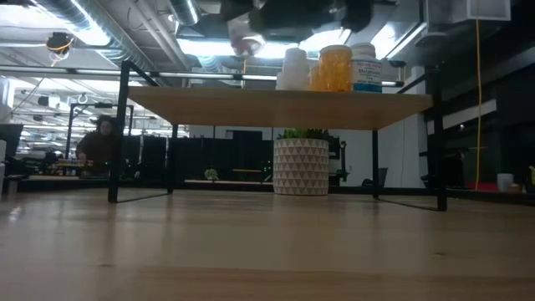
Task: Pick and place medicine bottles onto shelf by color
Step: Put the bottom transparent pill bottle on the shelf
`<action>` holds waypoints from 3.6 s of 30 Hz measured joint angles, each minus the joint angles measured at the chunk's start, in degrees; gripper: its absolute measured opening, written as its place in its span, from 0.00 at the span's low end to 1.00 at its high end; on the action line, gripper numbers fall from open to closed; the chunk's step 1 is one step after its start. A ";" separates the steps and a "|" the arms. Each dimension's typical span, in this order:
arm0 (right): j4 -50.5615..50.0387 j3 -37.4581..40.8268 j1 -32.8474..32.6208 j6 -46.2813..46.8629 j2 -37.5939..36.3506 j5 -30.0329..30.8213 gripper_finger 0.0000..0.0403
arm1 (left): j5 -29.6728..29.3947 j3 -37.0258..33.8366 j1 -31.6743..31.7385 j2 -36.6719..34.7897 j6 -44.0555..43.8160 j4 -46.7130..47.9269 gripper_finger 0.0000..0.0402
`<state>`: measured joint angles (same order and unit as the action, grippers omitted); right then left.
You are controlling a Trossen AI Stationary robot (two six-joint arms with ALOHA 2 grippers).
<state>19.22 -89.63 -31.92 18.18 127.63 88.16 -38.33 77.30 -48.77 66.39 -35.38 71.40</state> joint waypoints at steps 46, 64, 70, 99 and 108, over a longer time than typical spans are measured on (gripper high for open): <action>0.23 -6.57 11.05 4.09 3.96 -4.70 0.51 | 0.02 0.00 0.00 -0.01 0.07 0.01 0.59; 0.69 -6.55 12.67 3.93 3.96 -3.80 0.50 | 0.04 0.00 0.00 0.00 0.07 0.02 0.59; 0.72 -6.55 13.16 3.89 3.96 -3.80 0.50 | 0.05 0.00 0.00 0.00 0.04 0.02 0.59; 1.87 -25.74 9.84 -47.44 3.81 -8.02 0.50 | 0.05 0.00 0.00 0.00 -0.08 -0.01 0.59; 1.73 -31.85 0.95 -73.38 3.81 1.82 0.50 | 0.05 0.00 0.00 -0.01 -0.21 -0.03 0.59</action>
<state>20.95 -121.48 -30.97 -55.20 131.44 89.98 -38.27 77.30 -48.77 66.38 -35.58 71.36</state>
